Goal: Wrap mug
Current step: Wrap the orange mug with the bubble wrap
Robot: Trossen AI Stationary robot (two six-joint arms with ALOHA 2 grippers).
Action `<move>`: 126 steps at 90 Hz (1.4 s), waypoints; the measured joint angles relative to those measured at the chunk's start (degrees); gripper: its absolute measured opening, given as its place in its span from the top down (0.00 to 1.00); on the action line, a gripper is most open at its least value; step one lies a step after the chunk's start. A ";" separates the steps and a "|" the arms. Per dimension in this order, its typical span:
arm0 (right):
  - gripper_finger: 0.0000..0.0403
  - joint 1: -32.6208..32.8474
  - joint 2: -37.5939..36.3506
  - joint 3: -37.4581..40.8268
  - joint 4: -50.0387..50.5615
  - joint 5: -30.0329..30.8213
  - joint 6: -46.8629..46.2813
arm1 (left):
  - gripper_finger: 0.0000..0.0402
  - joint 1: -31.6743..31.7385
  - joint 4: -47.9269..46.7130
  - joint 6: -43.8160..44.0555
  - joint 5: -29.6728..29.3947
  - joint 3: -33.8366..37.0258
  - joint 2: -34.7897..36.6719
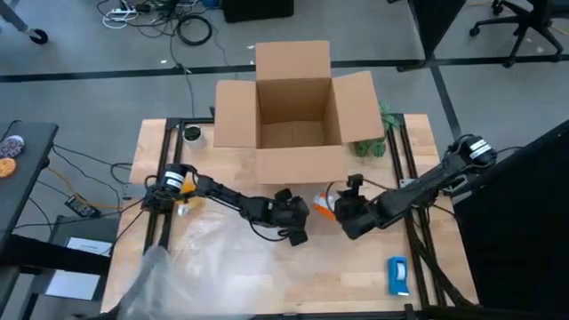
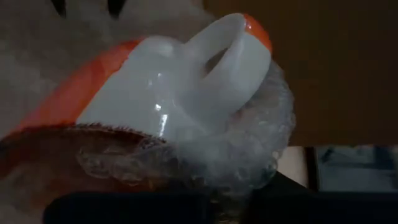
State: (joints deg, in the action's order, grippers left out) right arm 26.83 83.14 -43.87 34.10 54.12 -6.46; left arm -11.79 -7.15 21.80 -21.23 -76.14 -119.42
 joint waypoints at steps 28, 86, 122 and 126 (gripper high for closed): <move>0.99 2.78 14.91 -6.23 5.14 10.80 3.20 | 0.60 0.02 -2.37 -1.04 1.70 -0.07 0.27; 0.83 7.56 19.66 -6.98 5.28 11.44 8.08 | 0.60 -0.91 -1.24 -11.70 2.88 -0.15 12.76; 0.70 8.66 19.73 -10.99 10.79 7.19 9.64 | 0.60 -1.70 18.81 -18.84 2.25 -0.11 6.54; 0.69 8.93 19.51 -11.80 11.45 6.15 9.81 | 0.60 -1.63 20.05 -18.84 2.09 -0.13 5.90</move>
State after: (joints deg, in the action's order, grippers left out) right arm 35.75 102.64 -55.67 45.54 60.27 3.36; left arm -13.42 12.89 2.96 -19.13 -76.27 -113.51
